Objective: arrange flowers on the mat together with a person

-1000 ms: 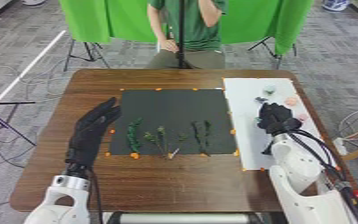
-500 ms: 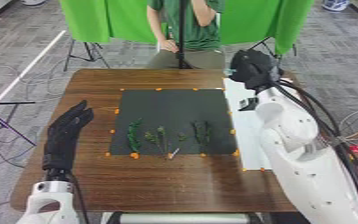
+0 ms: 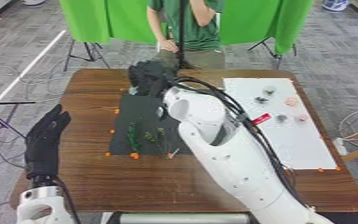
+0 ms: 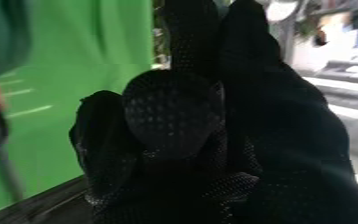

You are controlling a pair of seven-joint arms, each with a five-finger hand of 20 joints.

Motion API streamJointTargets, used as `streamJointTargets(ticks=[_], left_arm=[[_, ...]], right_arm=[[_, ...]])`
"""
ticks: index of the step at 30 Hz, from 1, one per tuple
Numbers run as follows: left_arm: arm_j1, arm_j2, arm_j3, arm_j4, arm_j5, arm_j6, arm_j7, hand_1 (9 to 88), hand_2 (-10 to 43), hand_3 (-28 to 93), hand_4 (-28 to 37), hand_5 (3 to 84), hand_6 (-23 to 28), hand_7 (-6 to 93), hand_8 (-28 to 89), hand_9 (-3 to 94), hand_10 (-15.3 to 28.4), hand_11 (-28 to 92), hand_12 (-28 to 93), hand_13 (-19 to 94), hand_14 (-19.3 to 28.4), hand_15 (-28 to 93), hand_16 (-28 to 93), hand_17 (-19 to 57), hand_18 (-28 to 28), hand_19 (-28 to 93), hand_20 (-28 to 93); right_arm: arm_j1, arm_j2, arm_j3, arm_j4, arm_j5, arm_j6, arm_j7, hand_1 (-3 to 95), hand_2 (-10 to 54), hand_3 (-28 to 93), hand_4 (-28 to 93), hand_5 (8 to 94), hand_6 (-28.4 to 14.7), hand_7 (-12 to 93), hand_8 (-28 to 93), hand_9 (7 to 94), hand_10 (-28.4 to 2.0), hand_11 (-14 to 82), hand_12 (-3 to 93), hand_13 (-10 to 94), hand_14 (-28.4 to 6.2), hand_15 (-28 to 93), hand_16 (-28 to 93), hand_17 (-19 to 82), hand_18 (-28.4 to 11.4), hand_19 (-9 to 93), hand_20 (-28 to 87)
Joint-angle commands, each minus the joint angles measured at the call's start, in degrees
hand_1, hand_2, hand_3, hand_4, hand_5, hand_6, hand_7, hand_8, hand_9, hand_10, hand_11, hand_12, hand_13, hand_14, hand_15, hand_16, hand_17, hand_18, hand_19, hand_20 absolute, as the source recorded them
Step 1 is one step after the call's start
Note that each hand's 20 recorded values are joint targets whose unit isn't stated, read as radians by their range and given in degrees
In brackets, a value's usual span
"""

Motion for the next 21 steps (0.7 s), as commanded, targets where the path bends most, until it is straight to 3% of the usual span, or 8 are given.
streamJointTargets(ticks=[1, 8, 21], left_arm=[[0.8, -0.99, -0.10, 1.03, -0.61, -2.14, 0.98, 28.8, -9.5, 66, -16.6, 43.3, 2.2, 12.4, -6, 41.9, 11.8, 14, 13, 32, 15.1, 9, 4, 3.7, 10.9, 1, 17], [-0.2, -0.78, 0.90, 1.65, -0.62, -3.30, 0.80, 28.6, -9.5, 66, -16.8, 43.3, 2.1, 12.4, -6, 42.1, 11.7, 14, 14, 32, 15.1, 9, 4, 3.7, 10.9, 1, 17], [-0.2, -1.21, 0.69, 1.90, -0.81, -4.25, 0.32, 28.4, -9.5, 66, -16.9, 43.2, 2.0, 12.3, -6, 42.3, 11.7, 14, 14, 32, 15.1, 9, 4, 3.6, 10.9, 1, 17]], right_arm=[[-3.8, -6.7, -1.5, 5.5, -7.2, -2.5, -4.2, 64.8, -9.5, 57, -25, 83.6, 3.4, 21, 7, 93.7, -6.3, 14.6, 36.1, 94, 0.6, 57, 26, 65, -10.9, 93, 39], [-6.3, -10.3, 0.2, 9.0, -13.4, -2.3, -6.6, 64.8, -9.5, 58, -25, 83.2, 3.5, 21, 6, 93.7, -6.3, 14.0, 36.3, 94, 0.6, 57, 27, 64, -11.2, 93, 41], [-7.6, -10.4, 0.9, 9.4, -14.3, -2.3, -6.1, 60.3, -9.5, 56, -23, 76.6, 2.8, 19, 3, 91.2, -7.3, 4.3, 32.8, 94, 0.5, 55, 30, 62, -11.3, 93, 42]])
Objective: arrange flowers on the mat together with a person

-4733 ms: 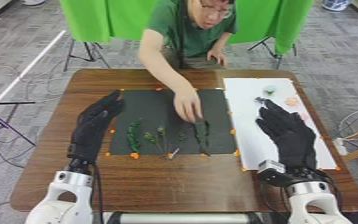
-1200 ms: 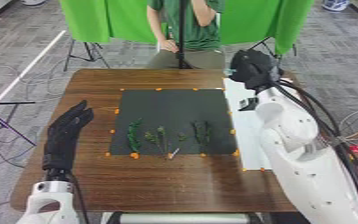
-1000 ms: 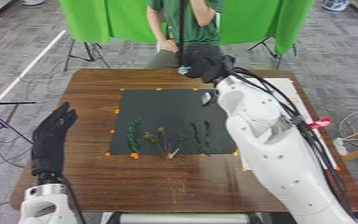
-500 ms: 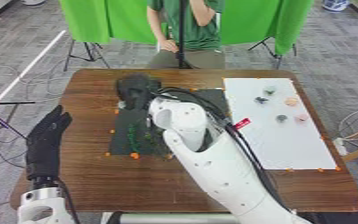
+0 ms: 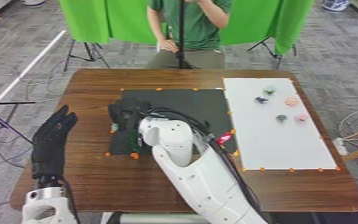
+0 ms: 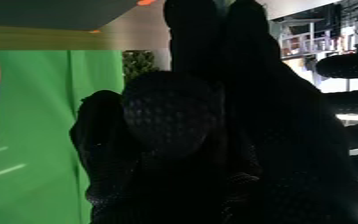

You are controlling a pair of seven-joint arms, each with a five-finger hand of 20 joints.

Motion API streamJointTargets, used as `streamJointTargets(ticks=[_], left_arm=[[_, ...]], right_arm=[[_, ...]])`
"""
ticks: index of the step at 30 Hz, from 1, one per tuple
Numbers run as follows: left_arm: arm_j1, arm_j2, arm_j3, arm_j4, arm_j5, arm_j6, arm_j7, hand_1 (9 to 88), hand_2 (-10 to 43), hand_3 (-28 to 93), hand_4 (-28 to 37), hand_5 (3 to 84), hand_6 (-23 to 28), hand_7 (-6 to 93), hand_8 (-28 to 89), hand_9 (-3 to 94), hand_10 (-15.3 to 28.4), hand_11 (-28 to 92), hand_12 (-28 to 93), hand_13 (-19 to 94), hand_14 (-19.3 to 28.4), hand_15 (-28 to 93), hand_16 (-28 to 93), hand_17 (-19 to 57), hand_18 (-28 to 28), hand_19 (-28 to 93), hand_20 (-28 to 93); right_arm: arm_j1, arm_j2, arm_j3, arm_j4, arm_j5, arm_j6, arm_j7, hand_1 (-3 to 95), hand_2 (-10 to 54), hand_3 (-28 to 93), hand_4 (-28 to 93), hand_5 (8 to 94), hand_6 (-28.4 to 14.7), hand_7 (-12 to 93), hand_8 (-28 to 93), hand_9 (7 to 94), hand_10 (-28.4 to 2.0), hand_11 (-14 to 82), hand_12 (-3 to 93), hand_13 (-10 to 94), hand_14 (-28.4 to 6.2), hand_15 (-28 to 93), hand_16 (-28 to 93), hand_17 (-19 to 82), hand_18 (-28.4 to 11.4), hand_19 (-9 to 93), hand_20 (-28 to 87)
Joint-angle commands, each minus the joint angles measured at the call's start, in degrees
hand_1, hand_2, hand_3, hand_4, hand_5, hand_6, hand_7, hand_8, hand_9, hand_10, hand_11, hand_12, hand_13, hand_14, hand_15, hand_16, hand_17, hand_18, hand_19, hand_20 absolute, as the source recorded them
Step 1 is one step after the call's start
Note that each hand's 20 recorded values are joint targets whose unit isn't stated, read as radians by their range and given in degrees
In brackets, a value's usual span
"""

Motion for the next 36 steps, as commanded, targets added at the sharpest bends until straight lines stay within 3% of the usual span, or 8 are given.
streamJointTargets(ticks=[1, 10, 25, 30, 34, 36], left_arm=[[0.4, -0.85, 0.02, 0.49, -0.37, -1.18, -0.53, 28.5, -9.5, 66, -17.0, 43.2, 2.0, 12.4, -6, 42.3, 11.7, 14, 14, 32, 15.1, 9, 4, 3.6, 10.9, 1, 17], [-0.1, -0.99, 0.06, 0.81, -0.26, -2.02, -0.79, 28.3, -9.5, 66, -16.9, 43.2, 1.9, 12.3, -6, 42.4, 11.7, 14, 14, 33, 15.3, 9, 4, 3.6, 10.7, 1, 17], [0.3, -1.12, 0.02, 0.62, -0.31, -2.09, -0.80, 28.1, -9.5, 66, -17.0, 43.3, 2.0, 12.3, -6, 42.6, 11.7, 14, 14, 33, 15.3, 9, 4, 3.5, 10.5, 1, 17], [0.8, -1.00, 0.20, 0.21, -0.45, -1.80, -0.74, 28.2, -9.5, 66, -17.1, 43.4, 2.0, 12.3, -6, 42.6, 11.7, 14, 14, 33, 15.3, 9, 4, 3.5, 10.4, 1, 16], [0.0, -0.37, 1.09, 0.39, -0.56, -1.90, -0.67, 28.2, -9.5, 66, -17.0, 43.3, 2.0, 12.2, -6, 42.6, 11.7, 14, 14, 33, 15.4, 9, 4, 3.5, 10.0, 1, 16], [-0.2, 0.33, 2.20, 0.24, -1.08, -1.15, -0.35, 28.2, -9.5, 66, -17.1, 43.3, 2.0, 12.3, -6, 42.6, 11.6, 14, 14, 33, 15.4, 9, 4, 3.6, 9.8, 1, 16]], right_arm=[[-0.6, -0.1, 0.1, -0.5, -4.3, -0.5, -0.1, 59.6, -9.5, 56, -23, 75.3, 2.7, 18, 3, 90.0, -7.4, 3.9, 31.9, 94, 0.4, 54, 31, 62, -11.3, 93, 42], [-1.0, 0.3, 0.4, -0.6, -5.4, -1.1, -0.5, 49.2, -9.5, 69, -27, 69.7, 2.4, 17, -11, 83.0, -9.5, 9.9, 22.1, 93, -0.1, 52, 33, 60, -12.3, 93, 42], [-0.1, 1.9, 0.3, -1.7, -5.2, -2.0, 0.1, 45.5, -9.5, 73, -27, 64.1, 3.9, 18, -12, 79.5, -10.5, 12.7, 16.5, 93, -0.6, 52, 33, 59, -12.8, 93, 41], [2.3, 2.6, 1.1, -5.4, 2.4, -1.7, 3.7, 44.6, -9.5, 73, -27, 62.4, 4.1, 18, -12, 78.5, -10.4, 12.7, 16.4, 92, -0.7, 52, 33, 59, -12.8, 93, 41], [4.4, 4.5, 4.5, -10.5, 14.0, 0.1, 9.4, 44.1, -9.5, 73, -28, 62.4, 3.5, 18, -12, 77.5, -10.4, 12.7, 16.4, 92, -0.7, 52, 32, 59, -12.8, 93, 41], [4.8, 6.5, 6.6, -13.5, 21.1, 0.9, 12.0, 43.6, -9.5, 73, -28, 62.8, 2.9, 18, -11, 76.7, -10.6, 12.8, 16.6, 92, -0.6, 52, 32, 59, -12.6, 93, 41]])
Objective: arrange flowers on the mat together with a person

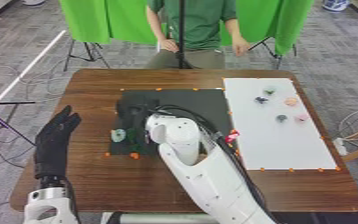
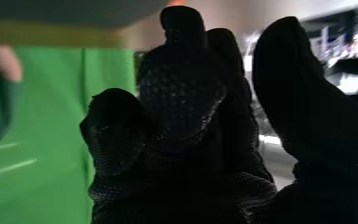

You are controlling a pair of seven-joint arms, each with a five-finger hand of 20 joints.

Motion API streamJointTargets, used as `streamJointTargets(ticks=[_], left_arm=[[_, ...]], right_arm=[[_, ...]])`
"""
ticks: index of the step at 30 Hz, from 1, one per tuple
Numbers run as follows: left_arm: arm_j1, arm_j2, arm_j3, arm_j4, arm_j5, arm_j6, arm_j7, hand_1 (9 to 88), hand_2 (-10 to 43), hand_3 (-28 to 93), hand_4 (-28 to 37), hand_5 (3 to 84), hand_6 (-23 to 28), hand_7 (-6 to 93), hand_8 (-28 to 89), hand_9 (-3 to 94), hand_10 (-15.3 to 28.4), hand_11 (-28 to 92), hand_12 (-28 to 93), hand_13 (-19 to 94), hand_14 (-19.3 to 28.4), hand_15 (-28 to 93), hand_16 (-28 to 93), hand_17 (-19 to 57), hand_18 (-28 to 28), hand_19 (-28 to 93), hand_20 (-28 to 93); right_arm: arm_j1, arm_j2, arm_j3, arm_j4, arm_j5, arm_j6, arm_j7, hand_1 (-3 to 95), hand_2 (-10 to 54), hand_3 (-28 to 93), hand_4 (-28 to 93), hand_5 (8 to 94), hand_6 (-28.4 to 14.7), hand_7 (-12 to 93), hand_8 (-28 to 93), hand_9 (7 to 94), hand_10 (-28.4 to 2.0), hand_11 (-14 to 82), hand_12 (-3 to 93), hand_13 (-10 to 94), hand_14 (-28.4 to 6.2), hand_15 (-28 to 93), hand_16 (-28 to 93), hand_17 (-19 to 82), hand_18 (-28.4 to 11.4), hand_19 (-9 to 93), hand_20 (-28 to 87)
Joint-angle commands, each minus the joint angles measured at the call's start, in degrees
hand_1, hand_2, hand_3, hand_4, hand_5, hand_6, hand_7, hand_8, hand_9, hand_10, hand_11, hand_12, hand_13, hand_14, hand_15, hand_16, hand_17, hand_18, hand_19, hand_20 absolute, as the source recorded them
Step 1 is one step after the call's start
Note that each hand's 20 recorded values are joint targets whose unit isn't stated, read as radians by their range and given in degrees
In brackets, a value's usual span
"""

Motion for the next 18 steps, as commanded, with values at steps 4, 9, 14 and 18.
streamJointTargets(ticks=[4, 9, 14, 18], left_arm=[[-1.7, 1.64, 3.71, 0.42, -0.80, -1.06, -0.24, 28.2, -9.5, 66, -17.0, 43.4, 2.0, 12.3, -6, 42.8, 11.6, 14, 14, 33, 15.4, 9, 4, 3.8, 9.3, 1, 16], [-3.7, 1.39, 5.40, 0.88, -0.32, -2.21, -0.39, 28.3, -9.5, 66, -17.0, 43.6, 2.1, 12.4, -6, 42.9, 11.6, 14, 14, 33, 15.3, 9, 4, 3.9, 9.1, 1, 16], [-5.7, 1.57, 6.97, 1.33, 0.19, -3.51, -0.46, 28.4, -9.5, 66, -17.0, 43.6, 2.1, 12.4, -6, 43.0, 11.7, 14, 14, 33, 15.3, 9, 4, 4.0, 9.1, 1, 16], [-6.8, 2.15, 7.95, 1.70, 0.12, -4.60, -0.94, 28.3, -9.5, 66, -17.0, 43.6, 2.0, 12.3, -6, 42.9, 11.6, 14, 14, 33, 15.4, 9, 4, 4.0, 9.1, 1, 16]], right_arm=[[2.6, 7.9, 11.2, -15.3, 33.4, 5.9, 13.9, 38.6, -9.5, 70, -23, 62.8, 1.9, 18, -11, 75.2, -11.6, 13.9, 18.3, 90, -1.8, 53, 32, 56, -13.8, 93, 43], [-3.8, 11.1, 18.7, -21.7, 55.7, 8.4, 19.2, 28.4, -1.2, 67, -16, 64.8, -1.5, 15, -9, 72.4, -16.1, 15.6, 18.6, 71, -13.0, 48, 26, 36, -20.3, 79, 39], [-14.0, 12.5, 30.1, -27.3, 82.4, 3.3, 21.2, 21.9, 2.4, 69, -16, 61.2, -3.3, 13, -9, 62.8, -18.1, 10.9, 17.0, 56, -16.6, 28, 22, 26, -18.9, 56, 36], [-23.3, 12.9, 37.1, -30.8, 94.9, 3.5, 22.1, 15.2, 4.6, 68, -15, 50.7, -4.0, 10, -8, 48.2, -18.4, 5.5, 14.9, 40, -18.2, 12, 23, 17, -17.0, 28, 30]])
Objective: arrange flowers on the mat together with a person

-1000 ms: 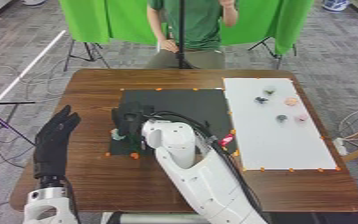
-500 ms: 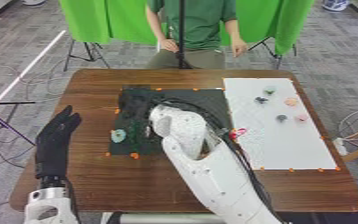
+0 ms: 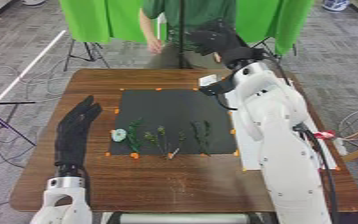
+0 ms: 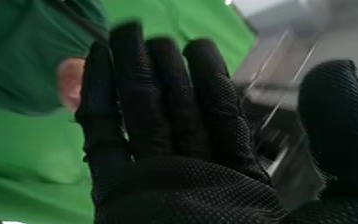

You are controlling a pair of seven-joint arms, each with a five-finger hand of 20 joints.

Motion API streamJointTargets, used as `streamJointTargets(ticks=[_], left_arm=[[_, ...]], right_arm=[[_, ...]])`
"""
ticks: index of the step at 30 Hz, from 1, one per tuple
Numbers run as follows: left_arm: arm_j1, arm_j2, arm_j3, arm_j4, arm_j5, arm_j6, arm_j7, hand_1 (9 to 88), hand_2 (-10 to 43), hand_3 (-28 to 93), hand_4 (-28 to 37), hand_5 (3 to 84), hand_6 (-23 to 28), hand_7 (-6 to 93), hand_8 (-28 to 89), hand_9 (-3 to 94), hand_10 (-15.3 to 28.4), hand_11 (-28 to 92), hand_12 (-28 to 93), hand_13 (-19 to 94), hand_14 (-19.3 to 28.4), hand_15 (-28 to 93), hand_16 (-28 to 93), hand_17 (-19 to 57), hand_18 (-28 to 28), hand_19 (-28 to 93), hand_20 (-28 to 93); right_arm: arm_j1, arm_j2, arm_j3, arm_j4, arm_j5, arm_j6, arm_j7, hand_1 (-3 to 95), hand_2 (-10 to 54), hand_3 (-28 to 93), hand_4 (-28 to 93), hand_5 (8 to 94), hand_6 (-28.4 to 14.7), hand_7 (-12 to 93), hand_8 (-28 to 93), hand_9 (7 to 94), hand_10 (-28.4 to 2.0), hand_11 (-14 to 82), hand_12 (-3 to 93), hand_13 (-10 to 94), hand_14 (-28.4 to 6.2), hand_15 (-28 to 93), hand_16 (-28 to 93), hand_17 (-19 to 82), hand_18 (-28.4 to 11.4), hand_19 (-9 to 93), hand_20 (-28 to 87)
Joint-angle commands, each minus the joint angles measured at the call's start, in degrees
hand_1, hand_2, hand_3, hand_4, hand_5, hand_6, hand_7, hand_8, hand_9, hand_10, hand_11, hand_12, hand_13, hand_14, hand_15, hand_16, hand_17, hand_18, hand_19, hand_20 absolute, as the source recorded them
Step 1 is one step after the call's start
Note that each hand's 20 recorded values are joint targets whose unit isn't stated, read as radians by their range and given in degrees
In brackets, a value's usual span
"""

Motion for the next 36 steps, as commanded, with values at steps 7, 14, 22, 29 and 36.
streamJointTargets(ticks=[7, 14, 22, 29, 36], left_arm=[[-3.5, -0.85, 3.05, 1.10, 1.01, -4.94, -1.39, 28.4, -9.5, 66, -17.0, 43.6, 2.2, 12.2, -6, 42.9, 11.7, 14, 14, 33, 15.4, 9, 4, 4.0, 8.9, 1, 16], [-3.1, -0.54, 4.01, 0.75, 1.62, -6.18, -1.72, 28.3, -9.5, 66, -16.9, 43.6, 2.1, 12.1, -6, 42.9, 11.7, 14, 14, 33, 15.4, 9, 4, 4.0, 9.0, 1, 16], [-3.0, -0.90, 4.28, 0.86, 1.43, -5.63, -2.05, 28.3, -9.5, 66, -16.9, 43.6, 2.1, 12.0, -6, 43.0, 11.7, 14, 14, 33, 15.5, 9, 4, 3.9, 9.1, 1, 16], [-4.1, -1.34, 5.36, 1.56, 1.89, -6.11, -2.04, 28.4, -9.5, 66, -16.9, 43.4, 2.1, 12.0, -6, 43.0, 11.7, 14, 14, 33, 15.6, 9, 4, 3.9, 9.2, 1, 16], [-3.5, -1.38, 4.87, 1.13, 1.62, -5.47, -2.07, 28.2, -9.5, 66, -16.9, 43.1, 2.1, 11.8, -6, 43.0, 11.7, 14, 14, 33, 15.6, 9, 4, 3.8, 9.4, 1, 16]], right_arm=[[-32.3, 0.4, 17.4, -9.3, 40.9, 2.0, -8.6, 11.1, 5.3, 70, -16, 45.8, -3.6, 7, -7, 42.2, -17.7, 4.5, 13.7, 32, -18.0, 8, 21, 15, -16.1, 14, 27], [-42.9, -1.8, 20.3, -13.5, 39.4, 2.8, -17.6, 9.3, 5.5, 73, -17, 46.0, -3.2, 8, -7, 42.2, -17.0, 4.5, 13.5, 30, -15.2, 7, 20, 15, -14.5, 9, 27], [-44.9, -2.2, 19.7, -13.3, 38.6, 7.0, -19.2, 10.3, 4.5, 75, -17, 46.2, -2.7, 9, -8, 41.3, -16.7, 4.2, 13.1, 30, -14.4, 7, 19, 16, -12.9, 4, 27], [-45.1, -2.7, 20.4, -13.2, 38.9, 6.7, -19.5, 11.1, 3.2, 75, -17, 45.2, -2.4, 11, -8, 39.5, -16.4, 3.8, 12.7, 29, -14.3, 7, 19, 16, -12.9, 4, 28], [-44.5, -2.9, 20.5, -13.2, 38.8, 6.4, -19.4, 13.6, 0.0, 76, -17, 44.9, -2.1, 11, -9, 39.8, -16.0, 4.0, 12.6, 30, -13.2, 8, 19, 16, -13.0, 4, 28]])
